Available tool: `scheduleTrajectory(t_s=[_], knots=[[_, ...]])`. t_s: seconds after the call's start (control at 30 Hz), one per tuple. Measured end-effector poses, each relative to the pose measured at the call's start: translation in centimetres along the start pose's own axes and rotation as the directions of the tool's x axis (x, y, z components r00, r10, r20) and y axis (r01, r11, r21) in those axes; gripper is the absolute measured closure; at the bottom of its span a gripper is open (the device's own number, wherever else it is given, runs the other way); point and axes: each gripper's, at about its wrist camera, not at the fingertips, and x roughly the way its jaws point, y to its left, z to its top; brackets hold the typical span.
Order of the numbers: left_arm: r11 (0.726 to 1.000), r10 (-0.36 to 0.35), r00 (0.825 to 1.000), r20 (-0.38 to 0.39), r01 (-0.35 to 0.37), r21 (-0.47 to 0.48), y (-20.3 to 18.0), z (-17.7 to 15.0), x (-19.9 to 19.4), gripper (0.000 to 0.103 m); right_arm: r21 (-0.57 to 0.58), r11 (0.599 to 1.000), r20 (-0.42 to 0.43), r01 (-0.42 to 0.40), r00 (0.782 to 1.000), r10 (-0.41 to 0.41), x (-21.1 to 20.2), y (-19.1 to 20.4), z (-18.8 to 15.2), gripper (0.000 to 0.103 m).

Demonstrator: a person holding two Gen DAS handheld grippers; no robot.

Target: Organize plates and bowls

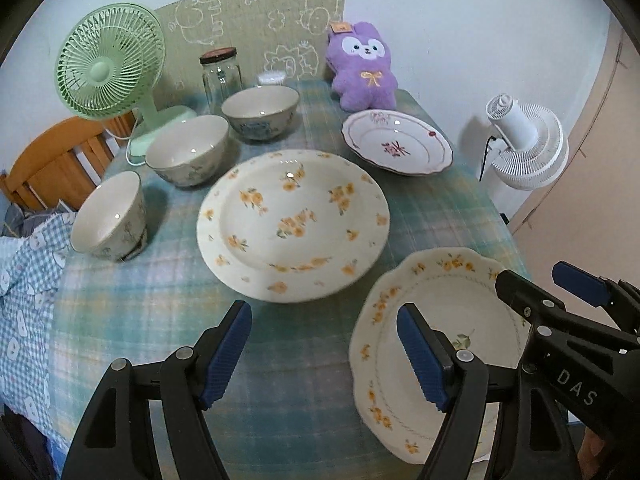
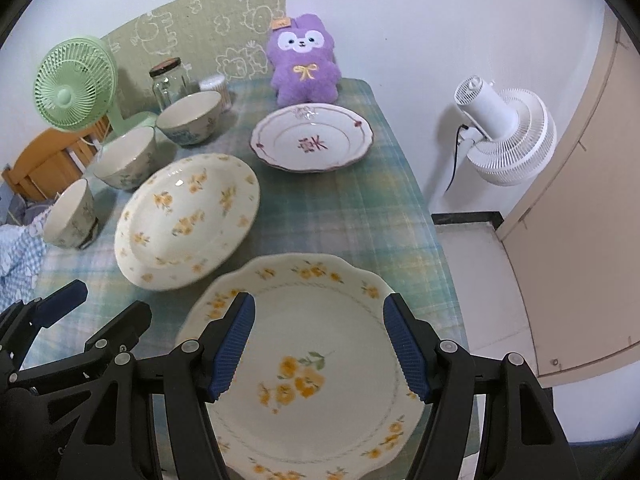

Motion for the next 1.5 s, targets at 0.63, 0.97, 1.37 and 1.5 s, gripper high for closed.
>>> scheduleTrajectory(t_s=[0.63, 0.97, 1.37, 1.5], knots=[[1.000, 0.003, 1.000, 0.023, -0.002, -0.015, 6.8, 3.4, 0.8, 0.026, -0.027, 0.999, 0.026, -0.043, 0.999, 0.044, 0.4, 6.7, 3.8, 0.033], [1.000, 0.013, 1.000, 0.027, -0.012, -0.025, 8.9, 5.6, 2.2, 0.026, -0.054, 0.996, 0.016, -0.074, 0.997, 0.075, 2.6, 8.6, 6.5, 0.032], [0.999, 0.033, 0.999, 0.018, -0.033, -0.012, 9.6, 7.6, 6.4, 0.026, -0.058, 0.997, 0.010, -0.050, 0.999, 0.051, 6.6, 9.3, 9.0, 0.027], [0.999, 0.042, 0.999, 0.020, -0.041, -0.019, 9.9, 8.1, 7.8, 0.026, -0.047, 0.998, -0.001, -0.048, 0.999, 0.048, 8.5, 9.3, 9.5, 0.027]])
